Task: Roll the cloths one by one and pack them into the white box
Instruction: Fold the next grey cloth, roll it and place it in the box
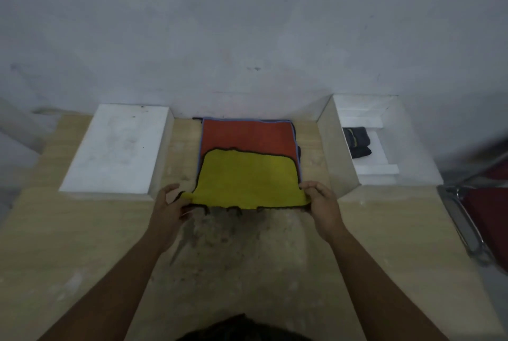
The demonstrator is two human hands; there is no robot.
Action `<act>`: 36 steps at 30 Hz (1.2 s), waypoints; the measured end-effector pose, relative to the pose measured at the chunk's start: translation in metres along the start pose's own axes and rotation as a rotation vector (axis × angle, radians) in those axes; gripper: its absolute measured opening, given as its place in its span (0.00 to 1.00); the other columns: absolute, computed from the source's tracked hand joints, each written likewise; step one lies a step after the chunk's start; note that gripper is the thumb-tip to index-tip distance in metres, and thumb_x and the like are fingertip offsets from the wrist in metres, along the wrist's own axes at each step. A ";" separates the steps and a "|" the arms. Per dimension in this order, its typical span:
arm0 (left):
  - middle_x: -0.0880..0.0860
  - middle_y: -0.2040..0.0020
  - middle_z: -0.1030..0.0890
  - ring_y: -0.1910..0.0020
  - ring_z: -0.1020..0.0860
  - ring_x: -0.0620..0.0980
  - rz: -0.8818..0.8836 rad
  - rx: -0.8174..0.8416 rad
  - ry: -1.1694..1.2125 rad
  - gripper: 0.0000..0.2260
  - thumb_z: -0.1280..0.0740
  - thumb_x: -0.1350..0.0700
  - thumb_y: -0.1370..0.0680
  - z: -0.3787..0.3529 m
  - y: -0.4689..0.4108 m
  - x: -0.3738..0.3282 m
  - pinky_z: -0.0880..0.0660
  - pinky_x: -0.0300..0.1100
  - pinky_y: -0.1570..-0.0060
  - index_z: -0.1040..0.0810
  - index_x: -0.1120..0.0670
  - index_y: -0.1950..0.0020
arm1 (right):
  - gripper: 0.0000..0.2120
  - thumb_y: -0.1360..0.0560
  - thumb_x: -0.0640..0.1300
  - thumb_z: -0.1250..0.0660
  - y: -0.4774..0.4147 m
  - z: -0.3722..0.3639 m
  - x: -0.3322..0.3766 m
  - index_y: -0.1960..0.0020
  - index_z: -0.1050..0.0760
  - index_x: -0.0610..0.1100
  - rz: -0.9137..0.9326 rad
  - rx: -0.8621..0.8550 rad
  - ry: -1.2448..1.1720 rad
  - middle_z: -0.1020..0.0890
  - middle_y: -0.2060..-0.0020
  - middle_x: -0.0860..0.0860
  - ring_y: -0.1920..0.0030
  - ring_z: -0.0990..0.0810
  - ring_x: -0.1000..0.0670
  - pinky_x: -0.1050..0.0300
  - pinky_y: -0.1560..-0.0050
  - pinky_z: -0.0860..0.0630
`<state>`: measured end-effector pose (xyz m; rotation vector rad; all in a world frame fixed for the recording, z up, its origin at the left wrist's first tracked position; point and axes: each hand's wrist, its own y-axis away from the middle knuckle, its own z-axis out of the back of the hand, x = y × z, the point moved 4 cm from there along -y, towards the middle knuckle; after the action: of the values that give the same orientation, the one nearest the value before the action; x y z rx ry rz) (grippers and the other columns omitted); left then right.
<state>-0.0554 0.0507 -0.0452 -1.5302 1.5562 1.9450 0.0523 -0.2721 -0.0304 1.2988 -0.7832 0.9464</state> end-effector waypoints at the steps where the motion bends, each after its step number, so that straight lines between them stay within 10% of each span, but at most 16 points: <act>1: 0.59 0.50 0.23 0.56 0.22 0.59 -0.006 0.004 -0.011 0.11 0.38 0.65 0.21 0.004 0.007 0.005 0.27 0.51 0.61 0.29 0.53 0.41 | 0.16 0.21 0.40 0.40 0.010 0.002 -0.008 0.63 0.19 0.50 -0.043 0.035 -0.012 0.20 0.58 0.47 0.62 0.23 0.47 0.55 0.67 0.25; 15: 0.59 0.40 0.22 0.45 0.23 0.59 0.182 0.126 -0.211 0.14 0.32 0.63 0.24 0.062 0.071 0.089 0.28 0.48 0.55 0.23 0.63 0.39 | 0.13 0.29 0.47 0.27 0.112 0.035 -0.108 0.51 0.22 0.40 -0.277 0.296 0.352 0.25 0.61 0.48 0.64 0.28 0.48 0.53 0.63 0.32; 21: 0.48 0.45 0.22 0.46 0.22 0.49 0.124 0.385 -0.563 0.22 0.25 0.65 0.31 0.073 0.086 0.085 0.23 0.43 0.49 0.25 0.51 0.40 | 0.24 0.36 0.41 0.21 0.132 0.037 -0.117 0.43 0.24 0.40 -0.366 0.558 0.719 0.28 0.45 0.54 0.46 0.28 0.47 0.56 0.49 0.29; 26: 0.52 0.45 0.20 0.45 0.22 0.53 -0.026 0.411 -0.848 0.15 0.26 0.60 0.29 0.075 0.072 0.072 0.24 0.47 0.46 0.21 0.50 0.44 | 0.05 0.29 0.38 0.28 0.125 0.045 -0.101 0.53 0.21 0.43 -0.142 0.446 0.875 0.23 0.60 0.53 0.62 0.26 0.58 0.69 0.66 0.32; 30: 0.57 0.61 0.18 0.61 0.21 0.54 -0.091 0.367 -0.881 0.05 0.29 0.52 0.26 0.062 0.059 0.051 0.25 0.45 0.61 0.17 0.52 0.54 | 0.15 0.26 0.38 0.31 0.113 0.043 -0.076 0.67 0.22 0.54 0.084 0.404 0.710 0.26 0.70 0.53 0.70 0.28 0.60 0.57 0.68 0.34; 36: 0.60 0.56 0.17 0.54 0.20 0.59 -0.076 0.201 -0.709 0.10 0.31 0.51 0.24 0.038 0.028 0.038 0.27 0.49 0.55 0.18 0.57 0.52 | 0.13 0.24 0.48 0.32 0.079 0.055 -0.075 0.50 0.21 0.37 -0.057 0.194 0.477 0.18 0.53 0.38 0.51 0.20 0.37 0.39 0.49 0.24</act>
<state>-0.1133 0.0548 -0.0627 -0.6830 1.2921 1.9087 -0.0488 -0.3350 -0.0567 1.1843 -0.2890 1.2469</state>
